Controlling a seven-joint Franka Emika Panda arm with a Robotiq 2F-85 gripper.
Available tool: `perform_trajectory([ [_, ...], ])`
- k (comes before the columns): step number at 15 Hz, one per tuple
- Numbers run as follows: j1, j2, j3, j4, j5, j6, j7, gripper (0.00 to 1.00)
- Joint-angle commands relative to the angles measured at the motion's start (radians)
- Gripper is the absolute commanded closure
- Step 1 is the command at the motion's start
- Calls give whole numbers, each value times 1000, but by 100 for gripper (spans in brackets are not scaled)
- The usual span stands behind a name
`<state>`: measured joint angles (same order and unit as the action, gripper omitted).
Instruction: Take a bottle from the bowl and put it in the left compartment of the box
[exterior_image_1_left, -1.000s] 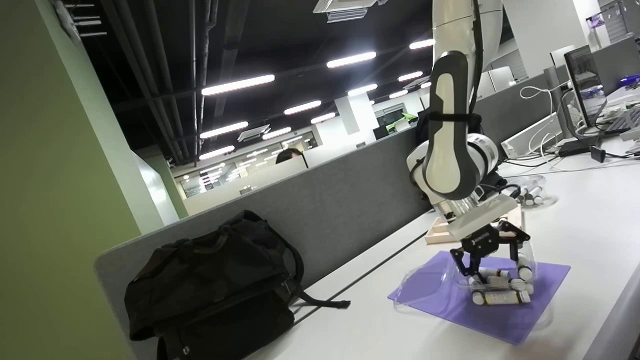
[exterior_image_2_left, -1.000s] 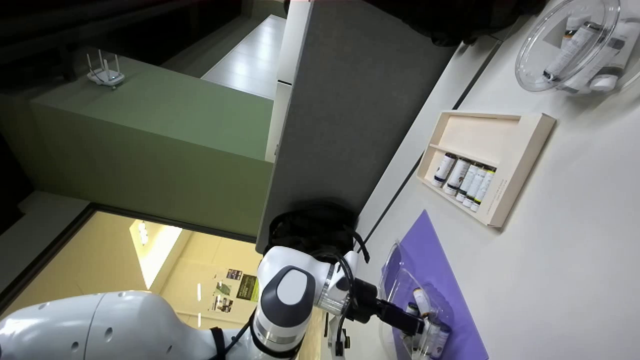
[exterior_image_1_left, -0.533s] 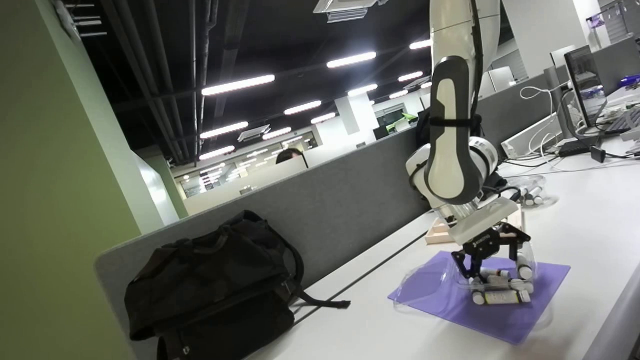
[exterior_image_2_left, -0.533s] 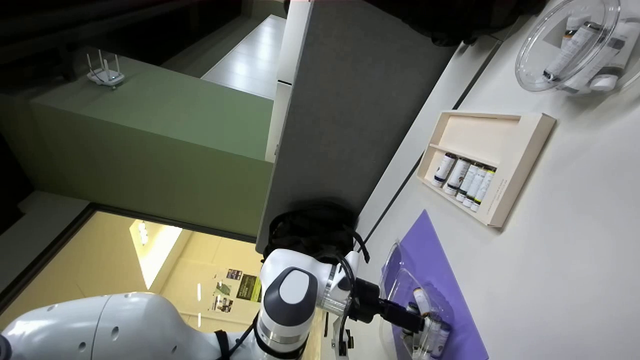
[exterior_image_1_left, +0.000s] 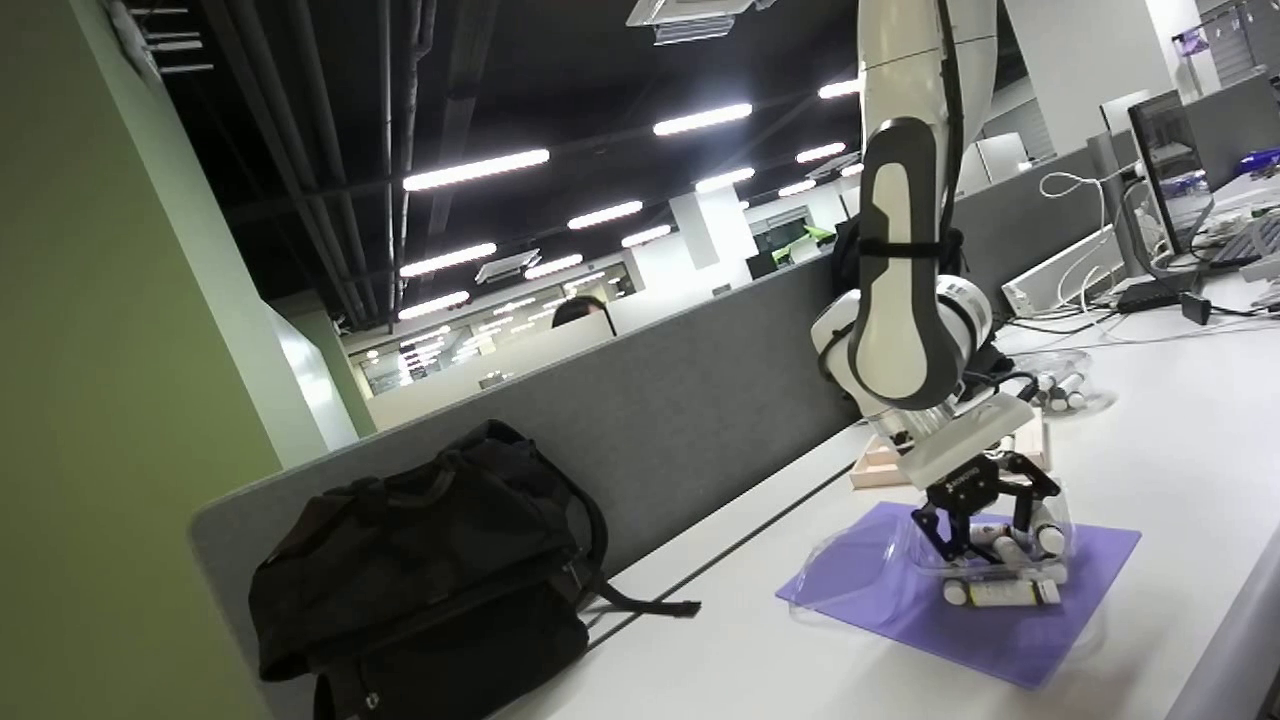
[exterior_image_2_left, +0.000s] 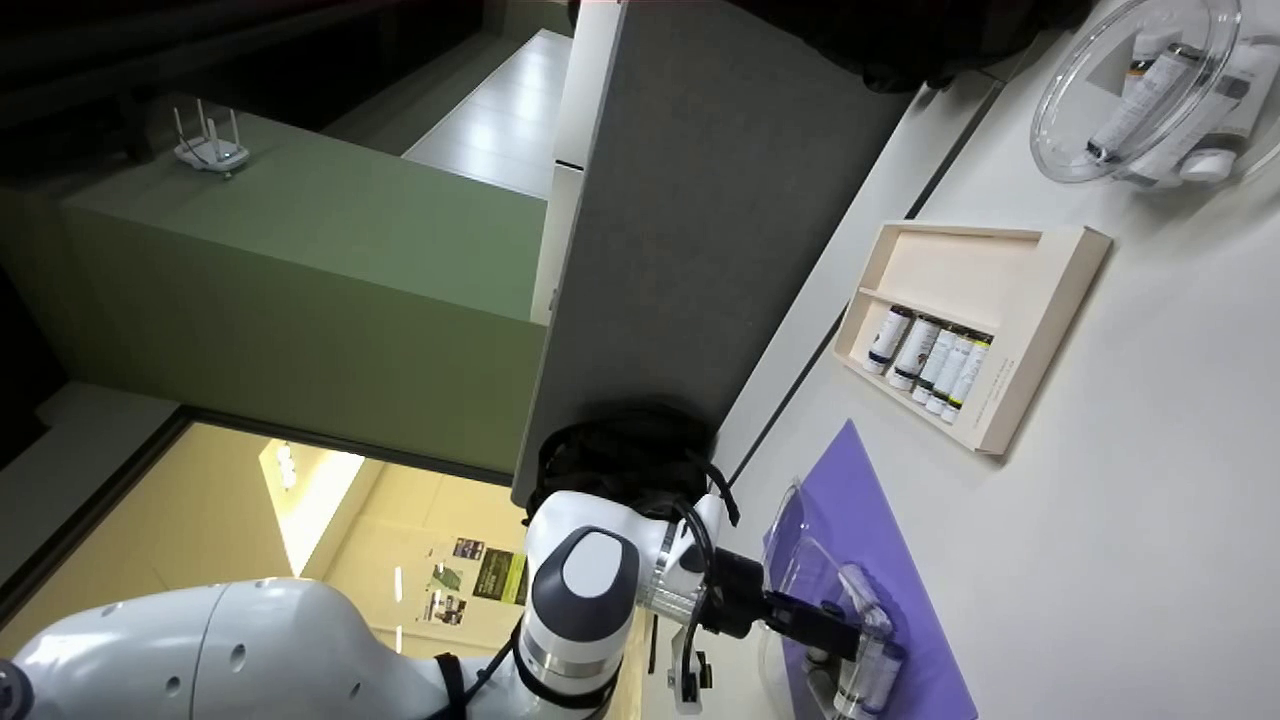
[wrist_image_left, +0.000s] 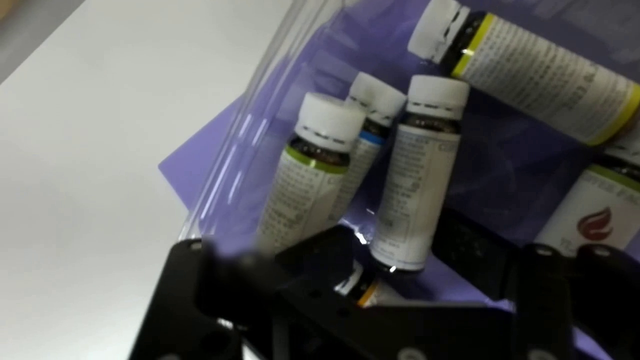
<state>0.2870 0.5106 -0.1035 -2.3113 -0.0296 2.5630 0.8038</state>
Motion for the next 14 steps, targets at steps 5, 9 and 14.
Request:
perform_trajectory([
  [5, -9, 29, -7, 29, -29, -45, 2, 58],
  [9, -28, 24, 10, 45, -7, -79, -20, 83],
  [14, -72, 15, 43, 66, 44, -157, -81, 100],
])
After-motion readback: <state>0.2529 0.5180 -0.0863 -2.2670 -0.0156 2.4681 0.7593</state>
